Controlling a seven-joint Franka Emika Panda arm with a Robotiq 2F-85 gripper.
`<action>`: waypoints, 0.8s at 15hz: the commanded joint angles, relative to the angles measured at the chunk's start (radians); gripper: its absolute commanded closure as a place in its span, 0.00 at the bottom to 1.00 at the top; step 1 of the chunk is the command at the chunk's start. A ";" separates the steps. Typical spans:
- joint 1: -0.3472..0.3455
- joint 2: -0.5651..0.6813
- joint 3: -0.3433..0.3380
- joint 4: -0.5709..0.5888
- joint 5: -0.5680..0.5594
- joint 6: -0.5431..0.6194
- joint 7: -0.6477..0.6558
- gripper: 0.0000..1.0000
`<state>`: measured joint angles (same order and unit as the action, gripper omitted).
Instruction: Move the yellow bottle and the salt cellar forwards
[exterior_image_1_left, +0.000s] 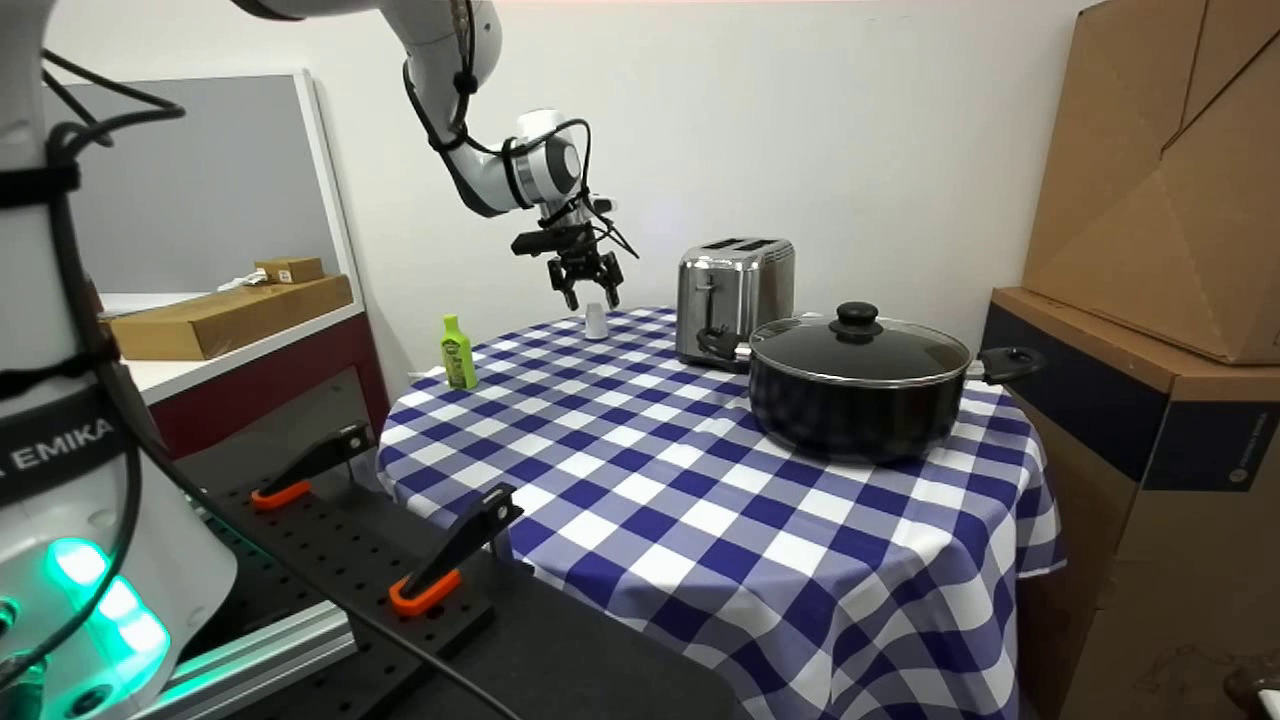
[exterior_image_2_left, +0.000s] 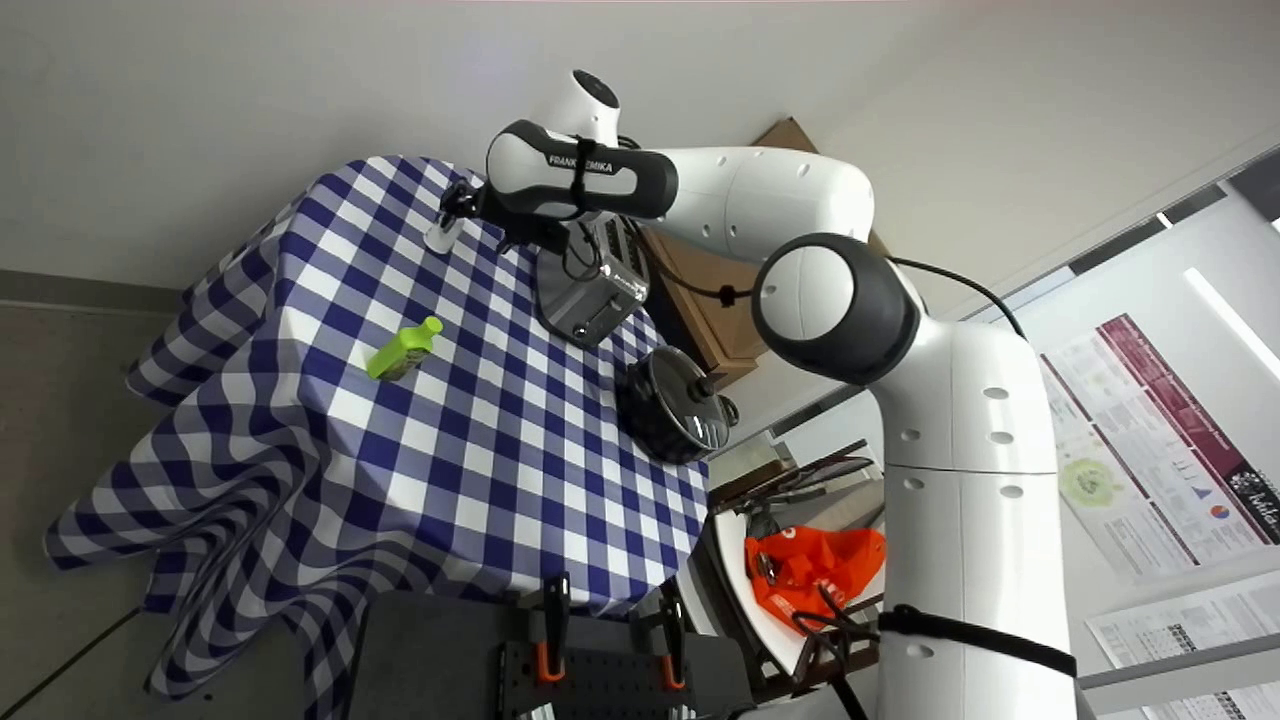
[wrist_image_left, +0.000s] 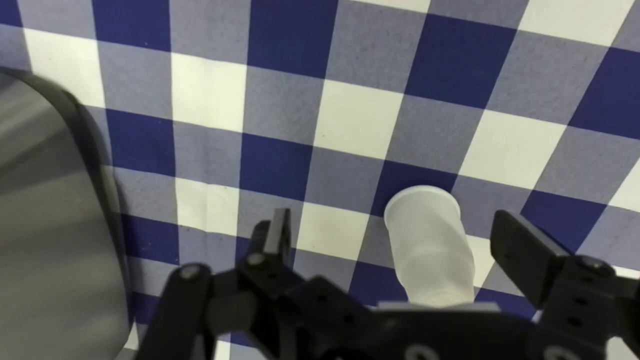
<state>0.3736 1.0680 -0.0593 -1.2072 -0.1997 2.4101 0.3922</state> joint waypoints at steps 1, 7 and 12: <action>0.015 0.104 -0.007 0.164 0.015 -0.046 0.003 0.00; 0.021 0.193 -0.011 0.303 0.020 -0.055 0.004 0.11; 0.021 0.237 -0.012 0.373 0.019 -0.081 0.000 0.56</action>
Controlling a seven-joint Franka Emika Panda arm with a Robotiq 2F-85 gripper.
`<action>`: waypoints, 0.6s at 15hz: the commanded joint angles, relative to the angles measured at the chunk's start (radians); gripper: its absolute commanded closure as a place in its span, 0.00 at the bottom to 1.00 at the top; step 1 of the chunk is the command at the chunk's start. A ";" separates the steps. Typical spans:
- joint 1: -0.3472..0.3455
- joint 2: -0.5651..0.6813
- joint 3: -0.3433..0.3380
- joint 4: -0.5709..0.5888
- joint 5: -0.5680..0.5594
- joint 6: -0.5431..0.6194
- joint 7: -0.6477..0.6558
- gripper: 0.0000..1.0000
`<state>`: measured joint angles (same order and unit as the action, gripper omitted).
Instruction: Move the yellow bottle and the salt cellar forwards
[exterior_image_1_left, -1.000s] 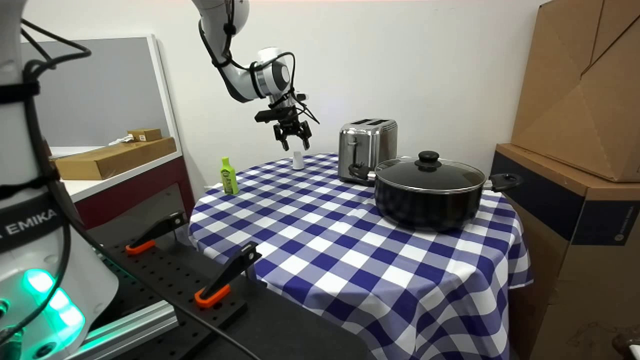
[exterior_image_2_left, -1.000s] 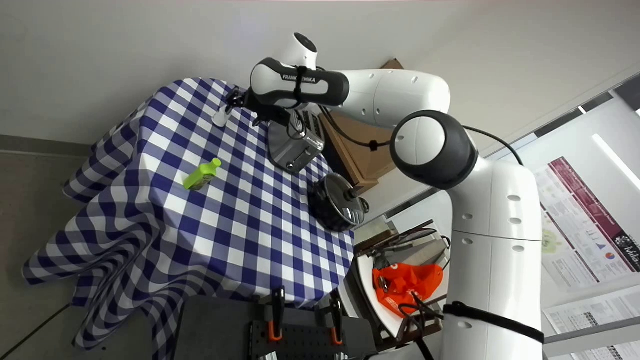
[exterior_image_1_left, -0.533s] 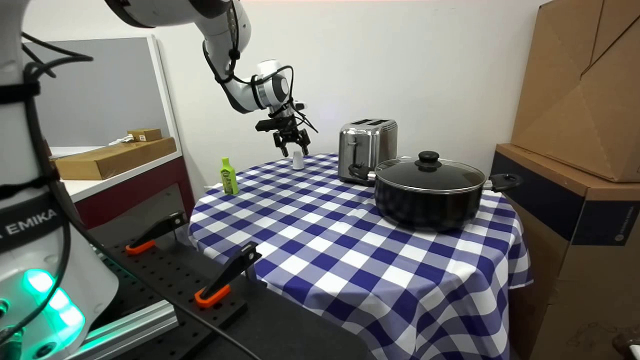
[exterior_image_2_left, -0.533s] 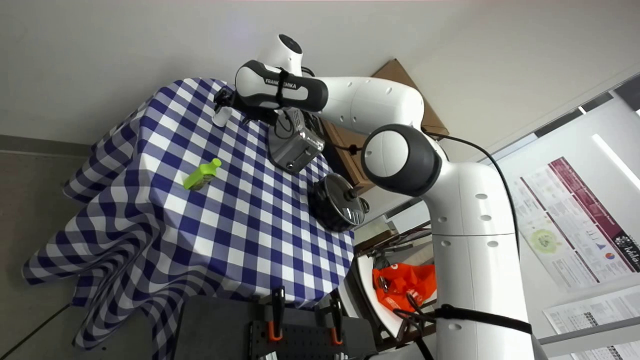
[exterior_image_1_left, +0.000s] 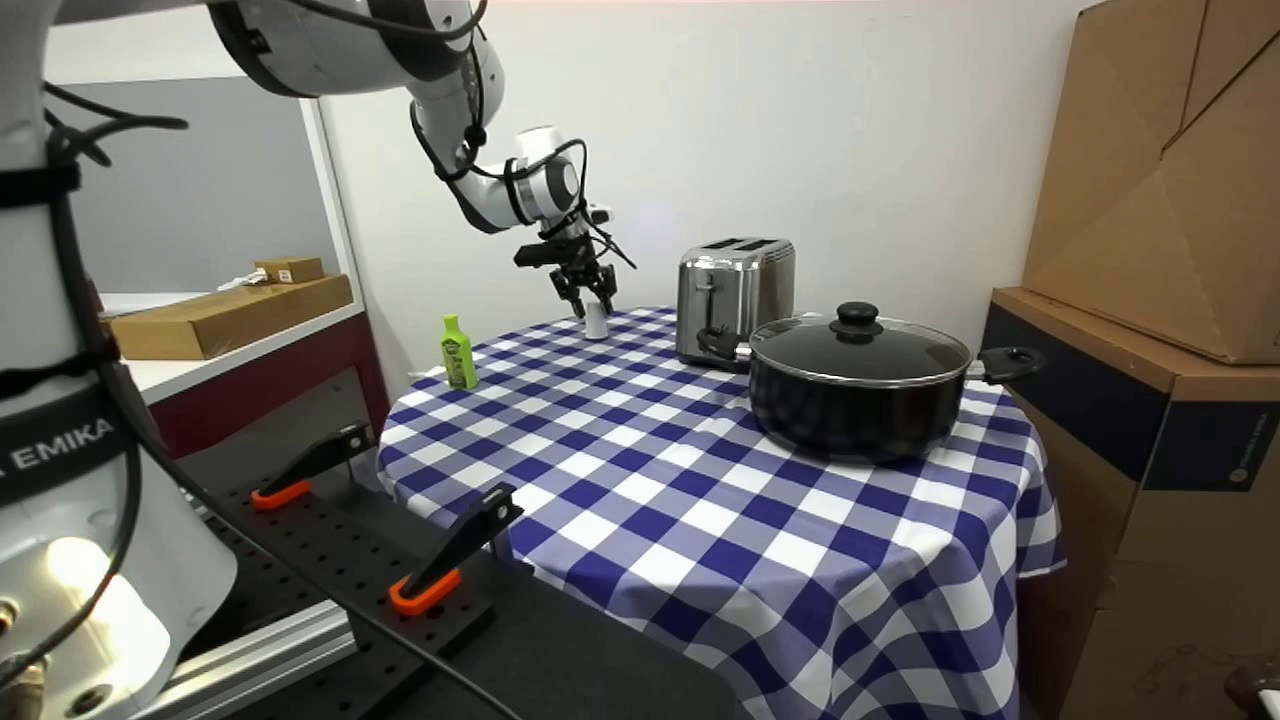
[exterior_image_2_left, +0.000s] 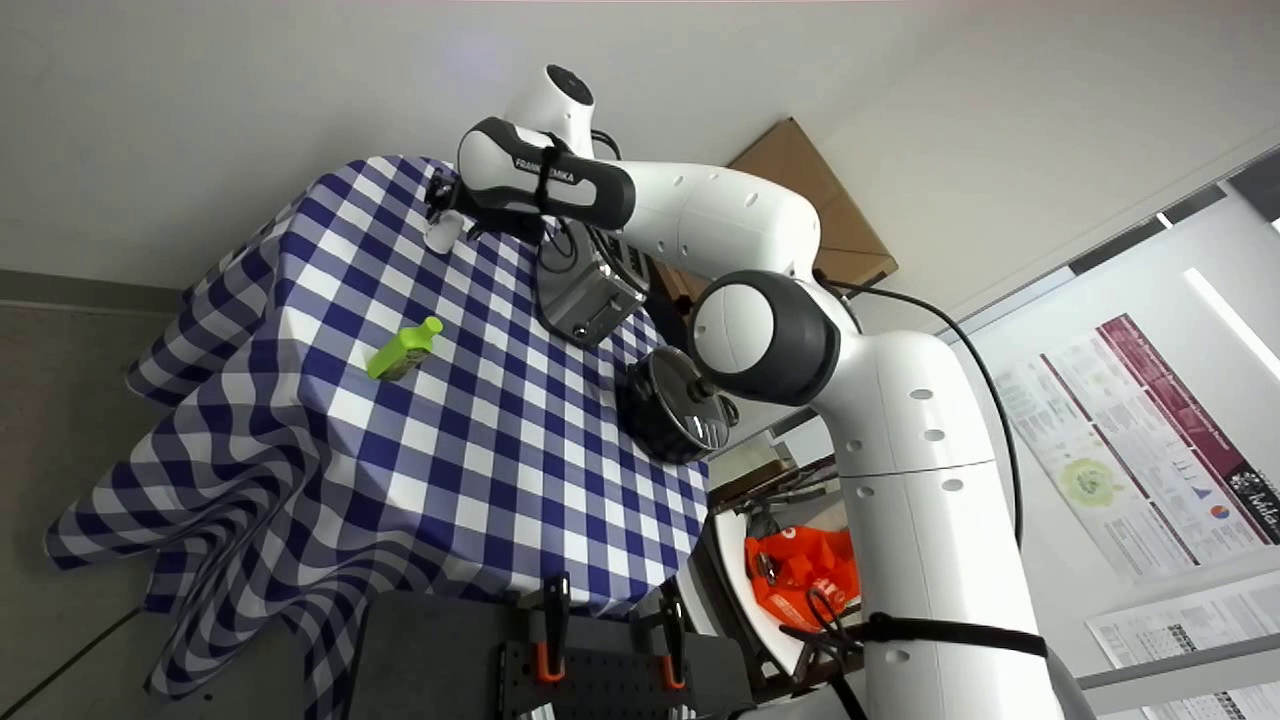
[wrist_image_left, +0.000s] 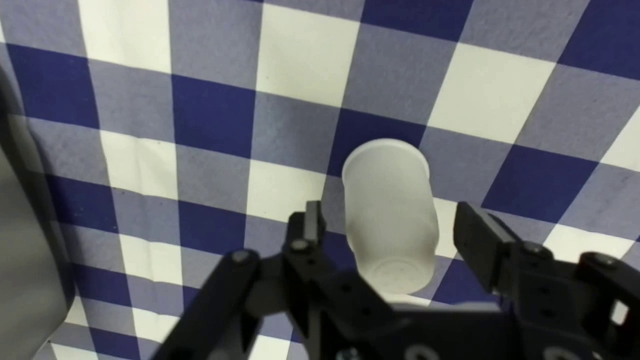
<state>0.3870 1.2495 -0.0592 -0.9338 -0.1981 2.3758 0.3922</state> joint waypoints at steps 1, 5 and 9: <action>0.009 0.062 -0.012 0.112 0.017 -0.055 -0.001 0.63; 0.012 0.088 -0.009 0.164 0.017 -0.083 -0.004 0.81; 0.005 0.054 0.036 0.144 0.021 -0.091 -0.022 0.81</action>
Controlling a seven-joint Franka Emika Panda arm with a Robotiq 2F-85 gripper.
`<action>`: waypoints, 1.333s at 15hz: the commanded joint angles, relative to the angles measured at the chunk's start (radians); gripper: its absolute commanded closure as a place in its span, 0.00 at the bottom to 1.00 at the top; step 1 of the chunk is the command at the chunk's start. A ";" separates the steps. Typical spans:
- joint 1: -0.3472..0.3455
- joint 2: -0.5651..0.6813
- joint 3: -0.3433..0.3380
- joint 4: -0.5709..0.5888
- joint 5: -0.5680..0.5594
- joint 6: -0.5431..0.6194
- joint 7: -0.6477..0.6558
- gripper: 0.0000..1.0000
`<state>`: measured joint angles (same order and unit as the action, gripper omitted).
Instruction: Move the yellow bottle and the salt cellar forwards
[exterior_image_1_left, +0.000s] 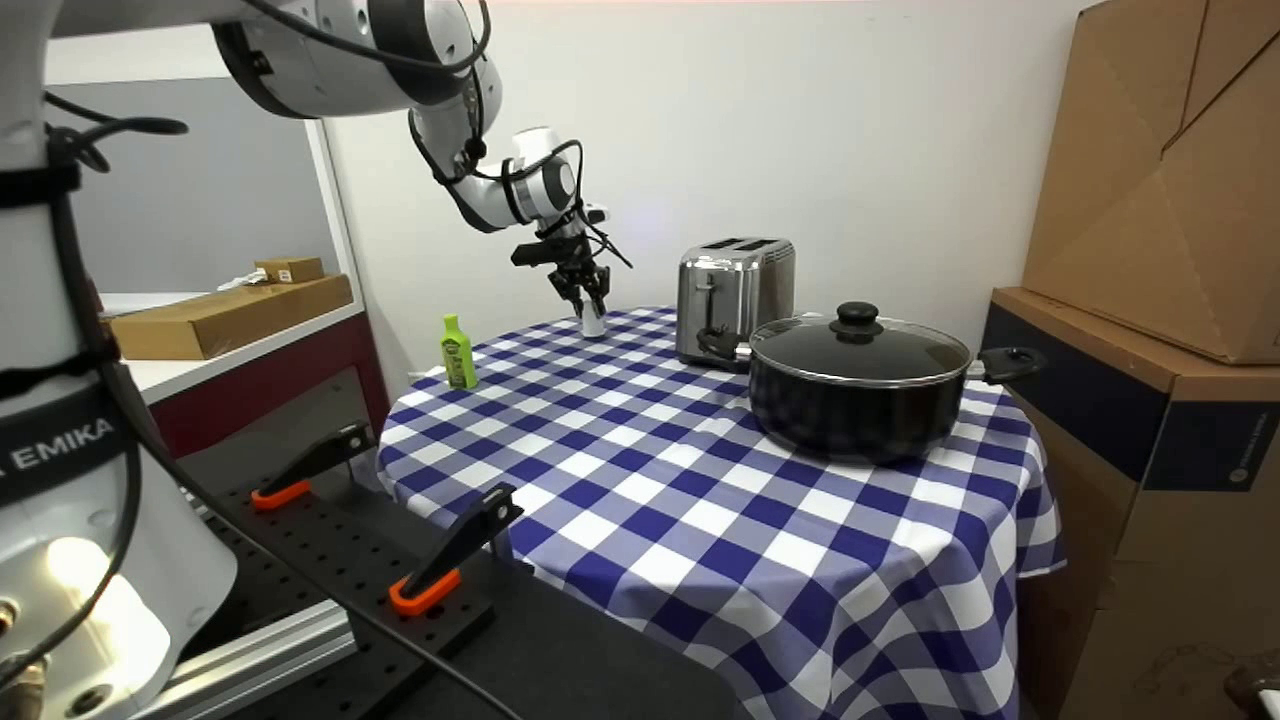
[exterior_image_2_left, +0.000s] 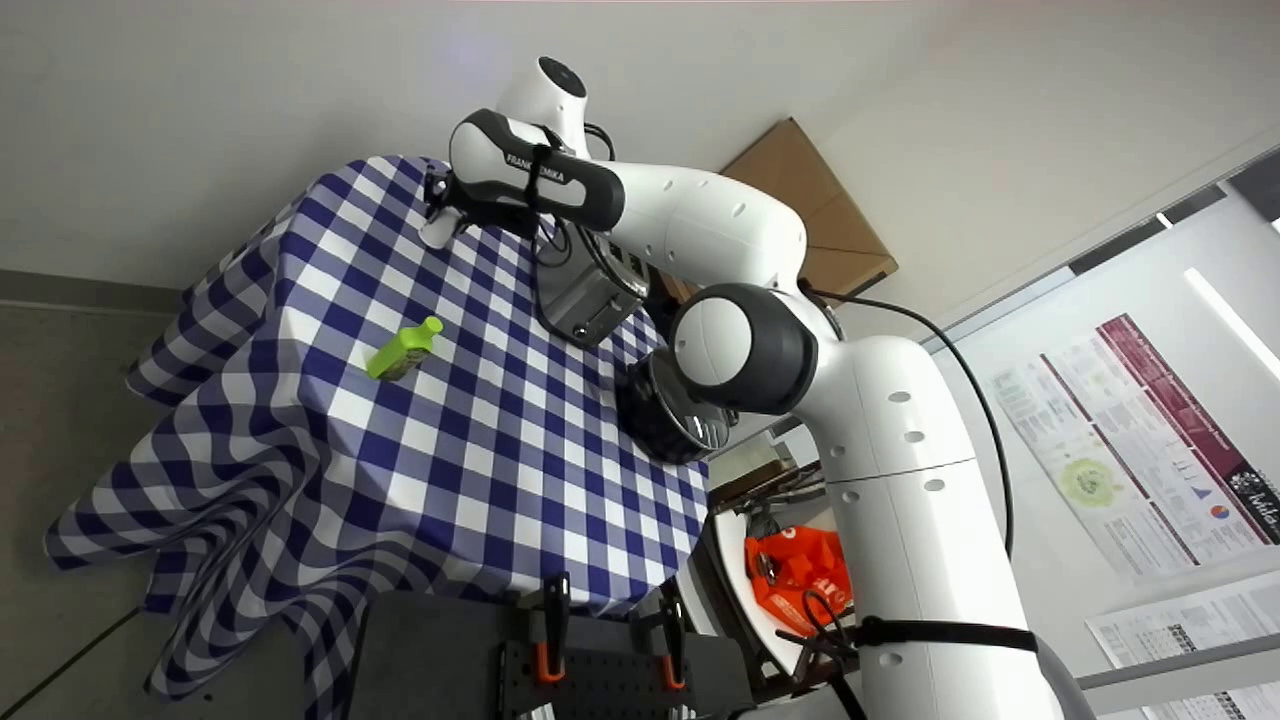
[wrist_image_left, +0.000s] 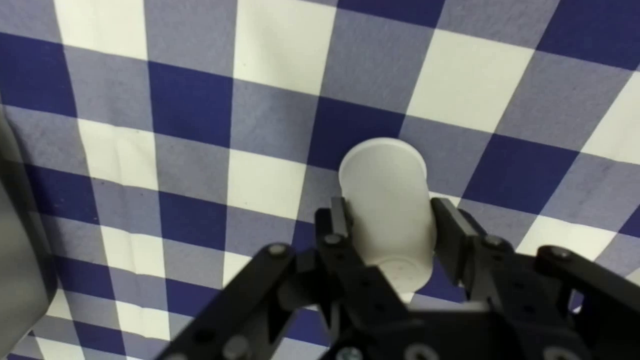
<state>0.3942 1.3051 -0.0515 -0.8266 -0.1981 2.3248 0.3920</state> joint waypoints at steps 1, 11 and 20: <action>-0.002 -0.020 0.041 0.023 0.023 -0.050 -0.032 0.81; -0.010 -0.286 0.150 -0.233 0.077 -0.179 -0.031 0.81; -0.004 -0.557 0.186 -0.650 0.038 -0.114 0.018 0.81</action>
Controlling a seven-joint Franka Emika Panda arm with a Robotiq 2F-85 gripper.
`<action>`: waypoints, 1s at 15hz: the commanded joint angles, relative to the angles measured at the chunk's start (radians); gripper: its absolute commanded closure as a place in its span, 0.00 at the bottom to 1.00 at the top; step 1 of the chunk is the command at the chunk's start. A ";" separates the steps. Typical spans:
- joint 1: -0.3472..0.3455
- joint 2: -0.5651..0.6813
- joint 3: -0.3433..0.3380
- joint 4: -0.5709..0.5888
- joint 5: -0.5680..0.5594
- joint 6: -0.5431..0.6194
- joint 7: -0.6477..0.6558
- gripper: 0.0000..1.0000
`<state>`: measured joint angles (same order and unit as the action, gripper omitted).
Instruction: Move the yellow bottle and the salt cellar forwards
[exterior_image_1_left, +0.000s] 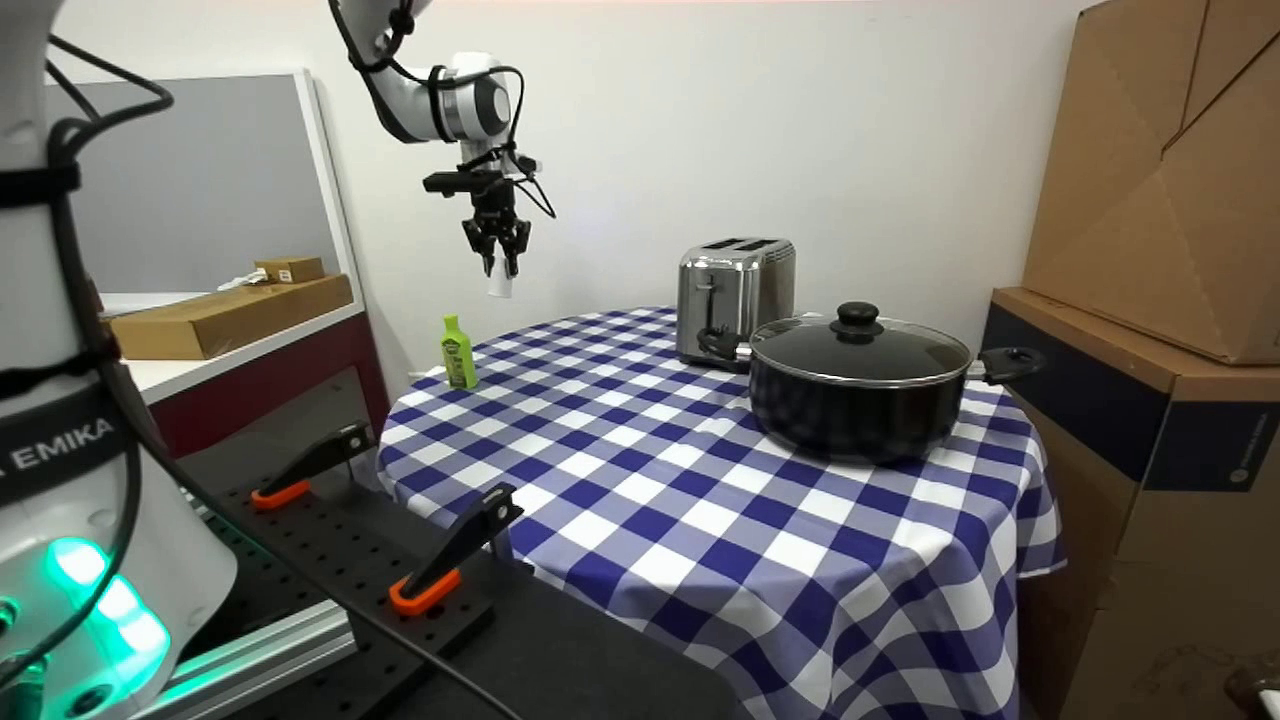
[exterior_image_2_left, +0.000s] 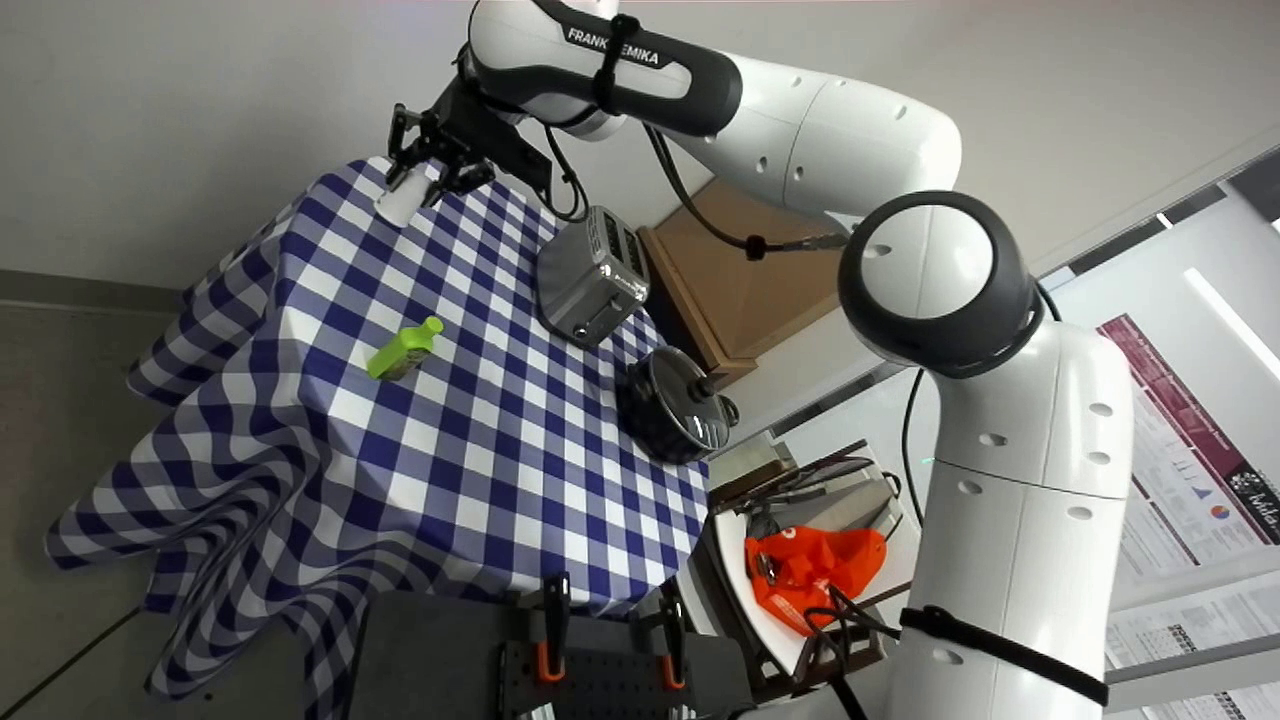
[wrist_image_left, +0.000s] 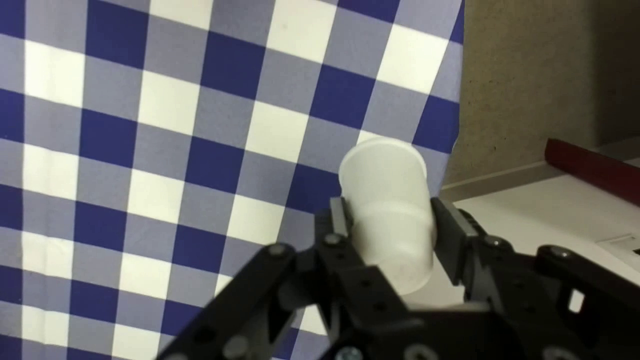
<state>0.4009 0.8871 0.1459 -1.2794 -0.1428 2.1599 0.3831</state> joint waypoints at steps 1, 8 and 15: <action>-0.013 -0.171 -0.021 -0.243 -0.024 0.061 0.040 0.81; -0.001 -0.355 -0.116 -0.577 -0.058 0.167 0.083 0.81; 0.038 -0.482 -0.158 -0.829 -0.213 0.380 0.194 0.81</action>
<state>0.4047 0.4803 0.0163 -1.9995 -0.2890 2.4581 0.5069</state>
